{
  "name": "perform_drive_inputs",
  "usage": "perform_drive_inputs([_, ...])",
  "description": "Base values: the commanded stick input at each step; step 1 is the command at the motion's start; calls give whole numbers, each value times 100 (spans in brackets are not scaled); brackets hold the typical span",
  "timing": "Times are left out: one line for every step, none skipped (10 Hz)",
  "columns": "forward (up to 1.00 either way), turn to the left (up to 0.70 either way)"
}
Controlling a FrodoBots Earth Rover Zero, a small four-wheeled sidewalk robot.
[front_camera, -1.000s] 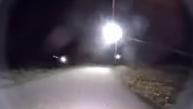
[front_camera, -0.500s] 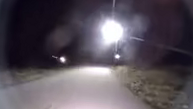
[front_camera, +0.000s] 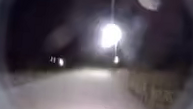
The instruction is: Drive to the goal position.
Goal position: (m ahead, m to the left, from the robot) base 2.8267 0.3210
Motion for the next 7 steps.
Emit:
perform_drive_inputs([100, 0])
perform_drive_inputs([100, 0])
perform_drive_inputs([100, 0])
perform_drive_inputs([100, 0])
perform_drive_inputs([100, 0])
perform_drive_inputs([100, 0])
perform_drive_inputs([100, 0])
